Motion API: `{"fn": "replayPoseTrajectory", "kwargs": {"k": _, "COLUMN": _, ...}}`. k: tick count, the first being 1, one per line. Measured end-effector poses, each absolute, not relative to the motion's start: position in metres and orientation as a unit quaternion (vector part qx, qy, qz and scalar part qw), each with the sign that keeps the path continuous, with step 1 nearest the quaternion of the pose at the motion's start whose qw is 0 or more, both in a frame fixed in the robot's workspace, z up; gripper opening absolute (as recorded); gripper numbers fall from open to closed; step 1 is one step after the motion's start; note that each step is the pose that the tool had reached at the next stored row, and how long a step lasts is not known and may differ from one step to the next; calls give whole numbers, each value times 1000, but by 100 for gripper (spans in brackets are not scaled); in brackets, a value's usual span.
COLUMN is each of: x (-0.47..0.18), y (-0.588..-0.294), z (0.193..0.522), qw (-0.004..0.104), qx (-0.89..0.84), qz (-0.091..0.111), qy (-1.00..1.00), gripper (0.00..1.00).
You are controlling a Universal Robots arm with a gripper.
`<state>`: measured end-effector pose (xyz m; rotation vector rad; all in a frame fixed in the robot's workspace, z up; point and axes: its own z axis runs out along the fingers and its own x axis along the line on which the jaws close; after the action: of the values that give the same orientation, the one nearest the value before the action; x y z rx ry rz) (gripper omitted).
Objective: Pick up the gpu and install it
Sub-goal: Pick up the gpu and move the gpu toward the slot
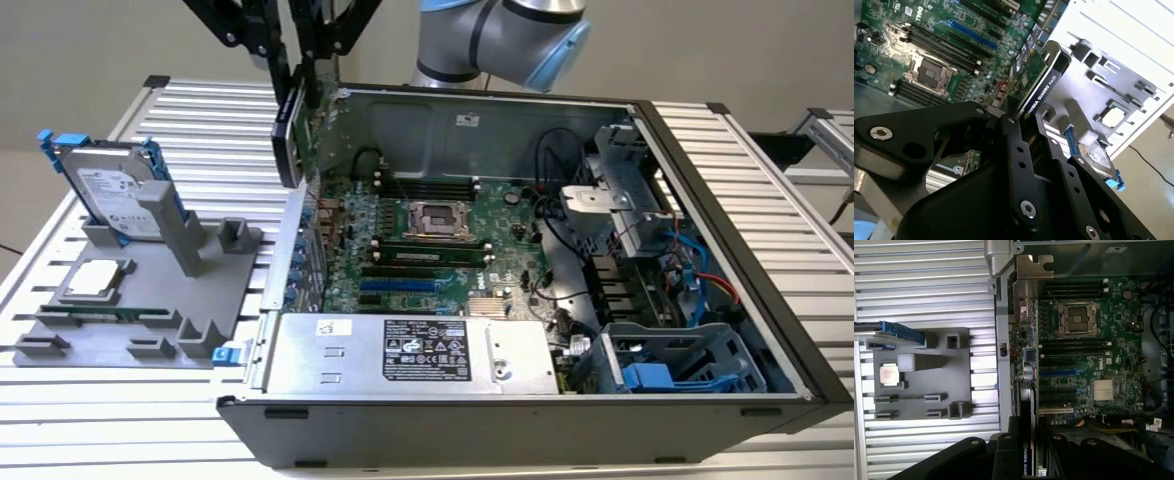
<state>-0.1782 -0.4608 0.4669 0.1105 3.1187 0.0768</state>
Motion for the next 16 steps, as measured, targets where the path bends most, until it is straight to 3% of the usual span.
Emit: {"fn": "replayPoseTrajectory", "kwargs": {"k": 16, "x": -153, "y": -461, "z": 467, "qw": 10, "qx": 35, "qz": 25, "qy": 999, "gripper": 0}}
